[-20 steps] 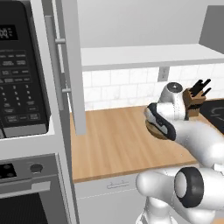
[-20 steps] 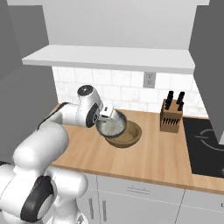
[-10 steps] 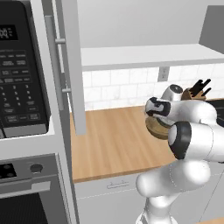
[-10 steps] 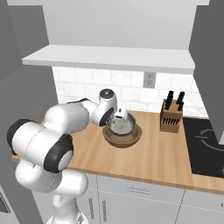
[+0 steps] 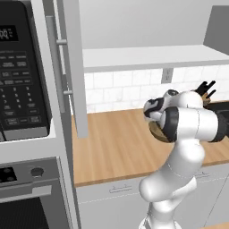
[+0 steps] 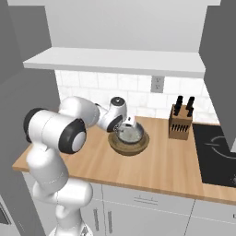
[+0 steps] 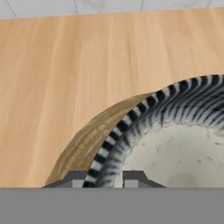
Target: Pick up the bowls on the counter and stack them on top of one another in the open cabinet. Place the smaller bowl on top of the larger bowl.
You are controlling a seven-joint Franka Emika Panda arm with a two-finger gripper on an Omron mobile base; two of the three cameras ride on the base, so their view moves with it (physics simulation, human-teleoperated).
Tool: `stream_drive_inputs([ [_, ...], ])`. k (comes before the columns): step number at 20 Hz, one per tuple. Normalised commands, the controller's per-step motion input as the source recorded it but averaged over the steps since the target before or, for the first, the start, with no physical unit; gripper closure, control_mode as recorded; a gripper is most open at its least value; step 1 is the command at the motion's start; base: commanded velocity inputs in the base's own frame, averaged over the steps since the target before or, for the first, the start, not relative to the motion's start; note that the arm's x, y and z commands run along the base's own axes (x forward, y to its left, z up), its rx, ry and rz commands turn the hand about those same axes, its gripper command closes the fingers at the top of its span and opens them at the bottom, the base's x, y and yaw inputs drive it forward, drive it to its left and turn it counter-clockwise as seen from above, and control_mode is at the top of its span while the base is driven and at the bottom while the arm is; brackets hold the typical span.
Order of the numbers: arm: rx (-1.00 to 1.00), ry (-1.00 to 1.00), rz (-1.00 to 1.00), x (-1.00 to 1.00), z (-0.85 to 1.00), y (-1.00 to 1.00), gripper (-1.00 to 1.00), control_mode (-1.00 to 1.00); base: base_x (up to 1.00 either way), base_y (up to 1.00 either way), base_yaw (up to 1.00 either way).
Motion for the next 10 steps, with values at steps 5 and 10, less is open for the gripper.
stream_drive_inputs([
  [5, 0.0, 0.0, 0.0, 0.15, -0.52, 0.0, 1.0, -1.0, 0.0, 0.0, 0.0],
  [10, 0.0, 0.0, 0.0, 0.1, -0.34, 0.0, 1.0, -1.0, 0.0, 0.0, 0.0],
])
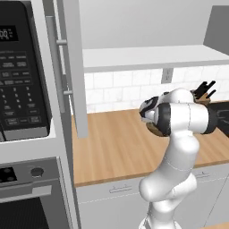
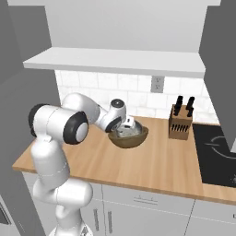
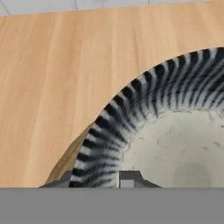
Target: Pick up the bowls on the counter and stack them on top of one another in the open cabinet. Place the smaller bowl on top of the larger bowl.
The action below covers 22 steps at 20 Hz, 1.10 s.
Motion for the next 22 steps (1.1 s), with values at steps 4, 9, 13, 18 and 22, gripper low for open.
stream_drive_inputs([
  [4, 0.0, 0.0, 0.0, -0.45, 0.15, 0.0, -1.0, -1.0, 0.0, 0.0, 0.0],
  [9, 0.0, 0.0, 0.0, -0.42, 0.5, 0.0, -1.0, -1.0, 0.0, 0.0, 0.0],
  [13, 0.0, 0.03, 0.0, -0.43, 0.46, 0.0, -1.0, -1.0, 0.0, 0.0, 0.0],
  [18, 0.0, 0.13, 0.02, -0.44, -0.01, 0.04, -1.0, -1.0, 0.0, 0.0, 0.0],
  [22, 0.0, 0.1, 0.1, -0.06, -0.32, 0.02, -1.0, -1.0, 0.0, 0.0, 0.0],
])
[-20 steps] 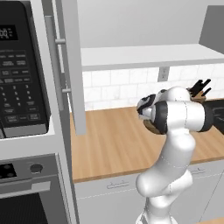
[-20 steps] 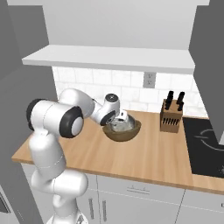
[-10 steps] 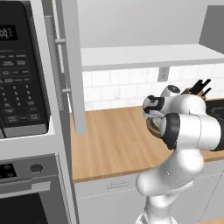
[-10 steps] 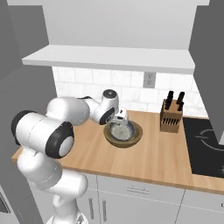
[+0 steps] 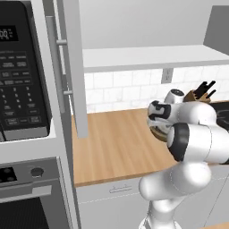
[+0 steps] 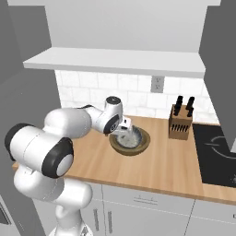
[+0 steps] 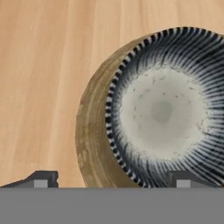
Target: Pick up the bowls on the counter and stack them on top of one another in the open cabinet. Place the smaller bowl on top of the larger bowl.
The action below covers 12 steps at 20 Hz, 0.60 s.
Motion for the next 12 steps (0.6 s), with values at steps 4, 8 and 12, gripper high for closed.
stream_drive_inputs([
  [4, 0.0, 0.01, 0.16, 0.0, -0.3, -0.09, -1.0, -1.0, 0.0, 0.0, 0.0],
  [8, -0.12, 0.0, 0.19, 0.0, -0.42, 0.03, -1.0, -1.0, 0.0, 0.0, 0.0],
  [12, -0.22, 0.0, 0.14, 0.0, -0.38, 0.15, -1.0, -1.0, 0.0, 0.0, 0.0],
])
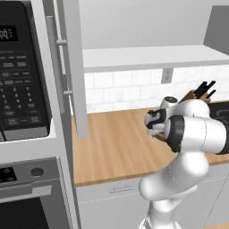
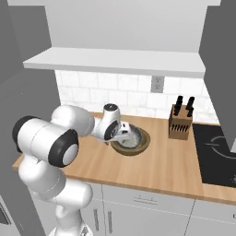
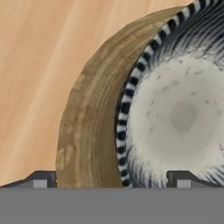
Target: Pick up the bowls on the counter and stack them on top of one another in the open cabinet. Place the smaller bowl on top of the larger bowl.
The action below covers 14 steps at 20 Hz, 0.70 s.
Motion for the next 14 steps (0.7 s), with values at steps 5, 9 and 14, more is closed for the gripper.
stream_drive_inputs([
  [5, -0.09, 0.0, 0.08, 0.0, -0.19, -0.01, -1.0, -1.0, 0.0, 0.0, 0.0],
  [9, -0.01, 0.0, 0.08, 0.0, -0.24, -0.12, -1.0, -1.0, 0.0, 0.0, 0.0],
  [14, 0.0, 0.0, 0.08, 0.0, -0.29, -0.17, -1.0, -1.0, 0.0, 0.0, 0.0],
])
